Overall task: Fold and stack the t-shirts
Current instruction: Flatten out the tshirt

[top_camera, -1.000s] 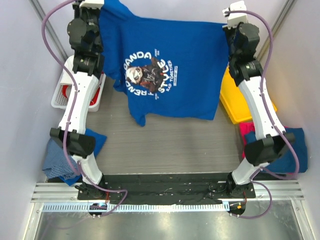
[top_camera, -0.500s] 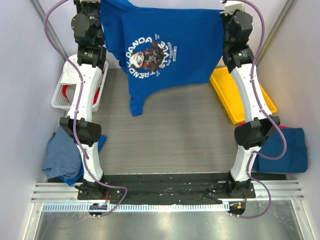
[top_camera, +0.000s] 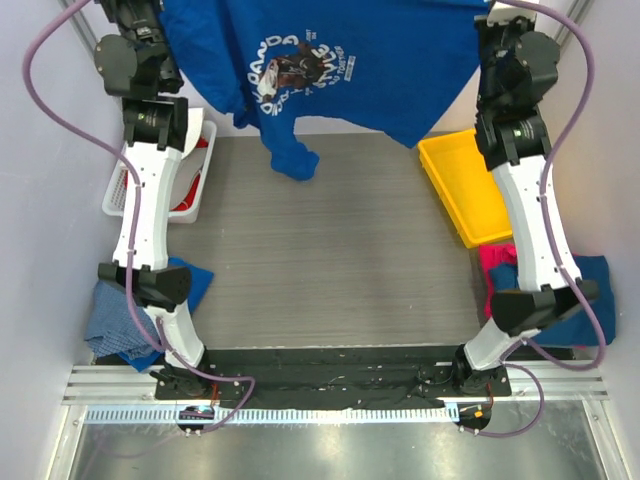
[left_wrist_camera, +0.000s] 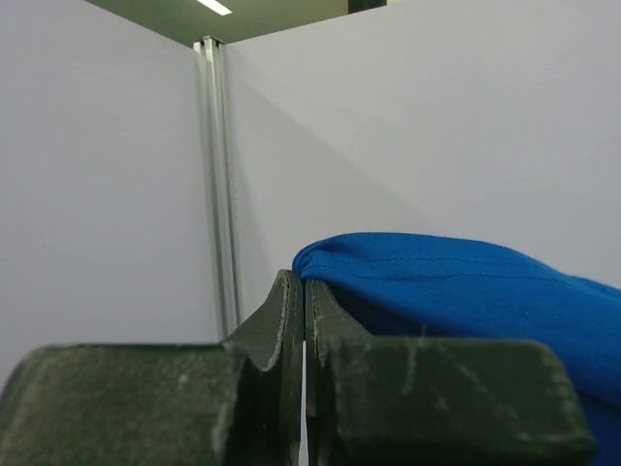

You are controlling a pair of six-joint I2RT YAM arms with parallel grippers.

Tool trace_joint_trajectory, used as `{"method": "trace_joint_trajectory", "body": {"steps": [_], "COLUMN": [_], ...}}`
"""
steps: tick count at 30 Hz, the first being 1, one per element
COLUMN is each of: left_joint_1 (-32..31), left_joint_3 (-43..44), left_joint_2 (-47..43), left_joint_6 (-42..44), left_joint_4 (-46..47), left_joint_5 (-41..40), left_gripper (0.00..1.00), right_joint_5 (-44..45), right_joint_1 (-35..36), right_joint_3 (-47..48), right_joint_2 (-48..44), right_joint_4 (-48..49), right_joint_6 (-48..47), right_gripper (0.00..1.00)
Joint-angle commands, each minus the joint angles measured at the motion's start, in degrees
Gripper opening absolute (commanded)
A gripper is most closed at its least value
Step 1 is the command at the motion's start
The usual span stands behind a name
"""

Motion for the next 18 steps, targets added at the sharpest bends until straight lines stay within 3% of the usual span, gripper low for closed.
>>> {"method": "trace_joint_trajectory", "body": {"steps": [1,4,7,11,14,18], "left_joint_1": [1.4,0.9,0.7,0.0,-0.1,0.6], "left_joint_3": [-12.8,-29.7,-44.6,-60.2,-65.2,-57.7], "left_joint_2": [-8.7,-15.4,-21.3,-27.8,-29.8,-25.1], "left_joint_6": [0.4,-1.1,-6.1,-8.2,-6.9,-5.7], "left_joint_4": [2.5,1.7,-5.6,-13.0,-15.7,-17.1], "left_joint_5": [-7.3,-8.5,-7.4,-1.6,-0.6,-1.8], "left_gripper": [0.00,0.00,0.00,0.00,0.00,0.00], "right_joint_5": [2.9,2.6,1.6,-0.1,-0.9,0.7], "right_joint_1": [-0.9,-0.9,-0.9,-0.9,-0.9,-1.2], "right_joint_3": [-10.6,-21.2,-31.8,-42.0,-44.1,-41.7], "right_joint_2": [-7.1,-11.3,-15.1,-18.6,-20.0,-17.2], "right_joint_4": [2.2,2.2,1.3,-3.1,-4.7,-3.0], "right_joint_6": [1.1,2.7,5.1,8.0,8.8,7.1], "right_gripper": [0.01,0.01,0.01,0.01,0.01,0.01]}}
